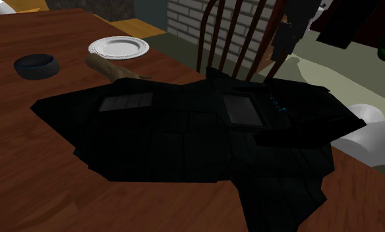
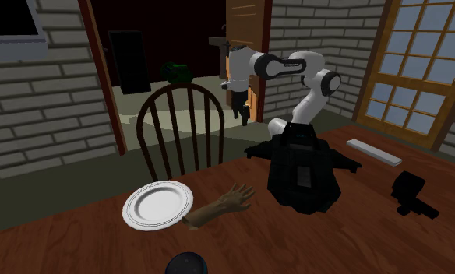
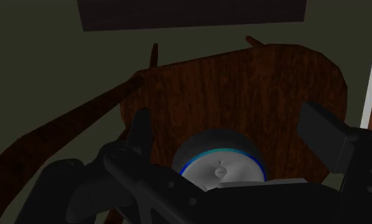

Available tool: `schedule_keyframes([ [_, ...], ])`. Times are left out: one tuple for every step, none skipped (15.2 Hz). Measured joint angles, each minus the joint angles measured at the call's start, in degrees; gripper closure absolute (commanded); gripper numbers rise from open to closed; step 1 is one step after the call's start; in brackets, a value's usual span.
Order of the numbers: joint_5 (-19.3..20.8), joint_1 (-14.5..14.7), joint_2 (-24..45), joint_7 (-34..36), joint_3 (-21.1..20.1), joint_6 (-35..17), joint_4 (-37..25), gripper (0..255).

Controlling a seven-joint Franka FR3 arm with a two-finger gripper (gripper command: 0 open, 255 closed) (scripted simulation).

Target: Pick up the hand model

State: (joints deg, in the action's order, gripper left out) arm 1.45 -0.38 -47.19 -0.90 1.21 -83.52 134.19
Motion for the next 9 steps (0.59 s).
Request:
schedule_keyframes([
  [0.0,0.0,0.0,0.0,0.0,0.0,0.0,0],
  [-0.4,0.2,0.5,0.6,-0.6,-0.1,-0.5,0],
  [-1.0,0.4,1.4,1.4,-1.3,-0.6,-1.0,0],
  [-1.7,0.7,2.5,2.5,-2.3,-1.1,-1.6,0],
  [-2.5,1.0,3.4,3.7,-3.4,-2.2,-1.6,0],
  [-3.2,1.3,4.9,4.9,-4.5,-3.0,-2.4,0],
  [-3.9,1.6,5.7,6.1,-5.5,-3.7,-2.6,0],
  [-4.7,2.0,6.6,7.5,-6.8,-4.3,-3.2,0],
  [-5.2,2.3,7.7,8.7,-7.8,-4.9,-3.9,0],
])
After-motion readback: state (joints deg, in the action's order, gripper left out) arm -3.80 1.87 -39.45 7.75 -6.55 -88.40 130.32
